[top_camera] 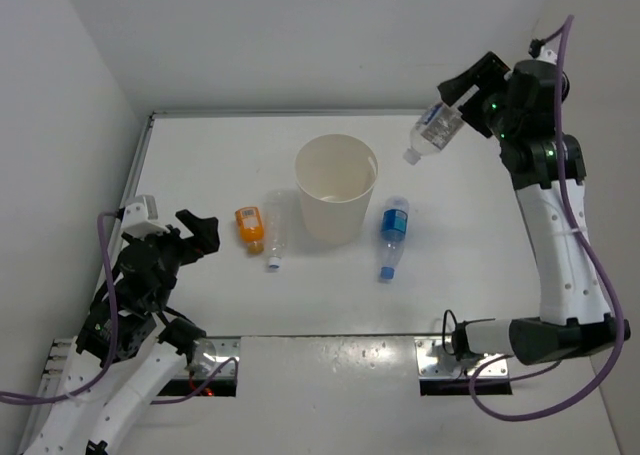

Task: Put the plastic bottles in the bin

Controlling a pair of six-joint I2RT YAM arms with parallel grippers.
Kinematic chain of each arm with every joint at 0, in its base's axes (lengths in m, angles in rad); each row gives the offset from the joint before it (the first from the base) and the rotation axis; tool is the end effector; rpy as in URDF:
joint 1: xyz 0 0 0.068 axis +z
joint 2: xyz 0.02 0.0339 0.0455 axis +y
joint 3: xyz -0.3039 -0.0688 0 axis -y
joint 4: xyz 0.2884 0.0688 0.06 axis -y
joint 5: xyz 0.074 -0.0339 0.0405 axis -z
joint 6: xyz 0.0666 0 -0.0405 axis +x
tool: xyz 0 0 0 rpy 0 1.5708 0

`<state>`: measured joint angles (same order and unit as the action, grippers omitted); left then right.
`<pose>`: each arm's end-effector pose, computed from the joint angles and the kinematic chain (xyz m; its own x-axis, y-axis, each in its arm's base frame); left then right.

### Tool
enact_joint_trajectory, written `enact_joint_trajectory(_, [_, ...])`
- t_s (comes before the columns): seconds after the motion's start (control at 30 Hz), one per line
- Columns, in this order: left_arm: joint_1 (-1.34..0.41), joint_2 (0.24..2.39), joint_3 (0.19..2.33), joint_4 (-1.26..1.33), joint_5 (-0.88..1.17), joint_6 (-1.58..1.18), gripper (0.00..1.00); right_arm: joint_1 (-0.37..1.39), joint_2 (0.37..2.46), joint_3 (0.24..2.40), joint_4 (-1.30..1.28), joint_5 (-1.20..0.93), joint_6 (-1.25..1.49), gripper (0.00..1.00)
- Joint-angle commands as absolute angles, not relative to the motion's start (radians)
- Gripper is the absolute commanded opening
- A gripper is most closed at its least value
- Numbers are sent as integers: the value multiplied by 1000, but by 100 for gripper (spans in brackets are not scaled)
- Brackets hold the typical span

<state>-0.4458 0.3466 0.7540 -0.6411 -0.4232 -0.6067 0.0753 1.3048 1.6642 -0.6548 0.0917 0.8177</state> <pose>0.1077 -0.0211 0.3549 -0.1903 -0.4852 -0.8534 -0.0923 0.8743 -0.4765 0.3228 0.0182 0.5235 -0.1895 0.7143 -0.6737 0.2203 0.6996 0.6797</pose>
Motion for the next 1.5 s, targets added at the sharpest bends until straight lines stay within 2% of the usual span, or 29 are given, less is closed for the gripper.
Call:
enact_joint_trajectory(0.0, [-457,347,752,-603,-419,-604,100,165,1365,1733,-566,49,836,0])
enact_joint_trajectory(0.43, [-457,365,752,-603,-419,-604,100,471,1568,1871,-609,229,769,2])
enact_joint_trajectory(0.63, [-457,365,752,-603,-419,-604,100,578,1600,1804,-580,348,769,10])
enact_joint_trajectory(0.7, [-457,365,752,-603,-410,-604,100,601,1658,1838,-621,371,758,18])
enact_joint_trajectory(0.77, [-457,365,752,-603,-410,-604,100,617,1695,1879,-684,425,744,22])
enact_joint_trajectory(0.87, [-457,365,752,-603,-410,-604,100,627,1704,1865,-693,459,733,42])
enact_joint_trajectory(0.9, [-457,365,743,-603,-410,-604,100,637,1704,1855,-683,459,733,56])
enact_joint_trajectory(1.0, [-457,365,742,-594,-410,-604,100,637,1658,1812,-632,408,733,72])
enact_joint_trajectory(1.03, [-466,365,742,-594,-410,-604,100,637,1649,1801,-605,373,724,82])
enact_joint_trajectory(1.13, [-466,365,742,-594,-410,-604,100,637,1640,1821,-604,324,712,95])
enact_joint_trajectory(1.2, [-466,365,742,-594,-410,-604,100,621,1655,1859,-604,267,686,100])
enact_joint_trajectory(1.33, [-466,356,742,-594,-400,-604,100,612,1709,1994,-712,235,635,100])
enact_joint_trajectory(1.4, [-466,356,742,-594,-400,-604,100,603,1709,1999,-744,323,650,100])
enact_joint_trajectory(1.47, [-466,356,742,-594,-400,-604,100,591,1610,1956,-733,423,704,100])
